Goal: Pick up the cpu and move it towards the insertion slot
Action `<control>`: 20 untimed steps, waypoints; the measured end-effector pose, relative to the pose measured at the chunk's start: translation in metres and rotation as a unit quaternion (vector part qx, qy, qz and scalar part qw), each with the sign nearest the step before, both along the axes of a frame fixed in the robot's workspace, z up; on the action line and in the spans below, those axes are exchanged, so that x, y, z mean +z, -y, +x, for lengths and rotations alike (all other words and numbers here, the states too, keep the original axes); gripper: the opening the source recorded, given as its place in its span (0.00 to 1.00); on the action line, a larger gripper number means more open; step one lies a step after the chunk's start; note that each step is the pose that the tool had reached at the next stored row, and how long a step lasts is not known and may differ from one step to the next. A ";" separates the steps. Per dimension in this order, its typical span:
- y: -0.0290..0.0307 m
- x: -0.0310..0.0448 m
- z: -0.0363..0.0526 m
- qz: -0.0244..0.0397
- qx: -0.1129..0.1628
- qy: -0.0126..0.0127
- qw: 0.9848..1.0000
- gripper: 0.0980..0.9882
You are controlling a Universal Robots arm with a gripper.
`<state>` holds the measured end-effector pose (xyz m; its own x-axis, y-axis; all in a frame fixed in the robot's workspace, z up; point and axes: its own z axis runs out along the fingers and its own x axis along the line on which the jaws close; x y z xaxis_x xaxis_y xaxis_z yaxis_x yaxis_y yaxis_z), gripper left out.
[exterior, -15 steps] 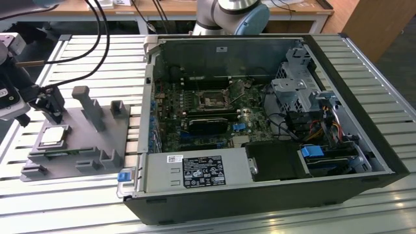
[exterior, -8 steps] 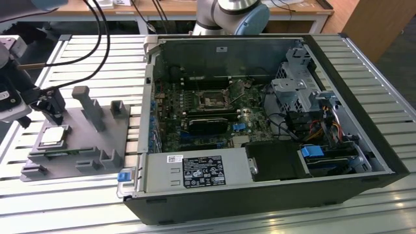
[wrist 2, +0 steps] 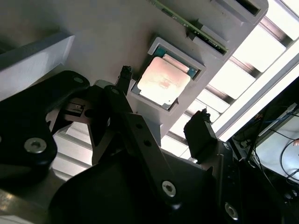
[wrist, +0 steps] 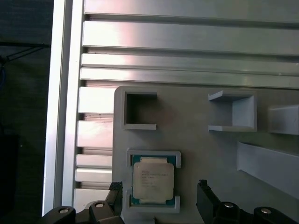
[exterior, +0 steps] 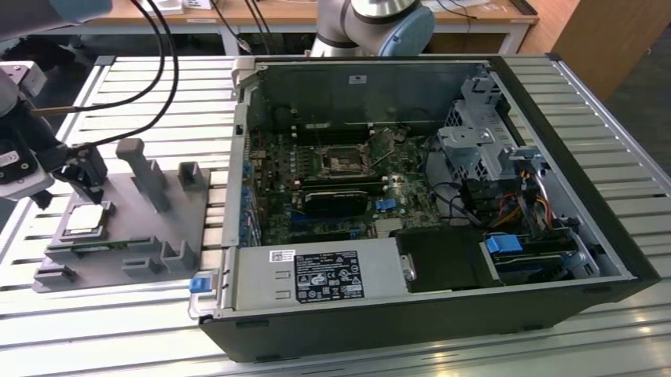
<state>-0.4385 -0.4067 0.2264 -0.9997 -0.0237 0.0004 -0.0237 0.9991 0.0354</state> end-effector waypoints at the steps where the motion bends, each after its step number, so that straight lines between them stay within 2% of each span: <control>1: 0.0002 -0.0006 0.0000 0.000 0.000 0.000 1.000 0.71; 20: 0.0024 -0.0129 0.0000 0.000 0.000 0.000 1.000 0.71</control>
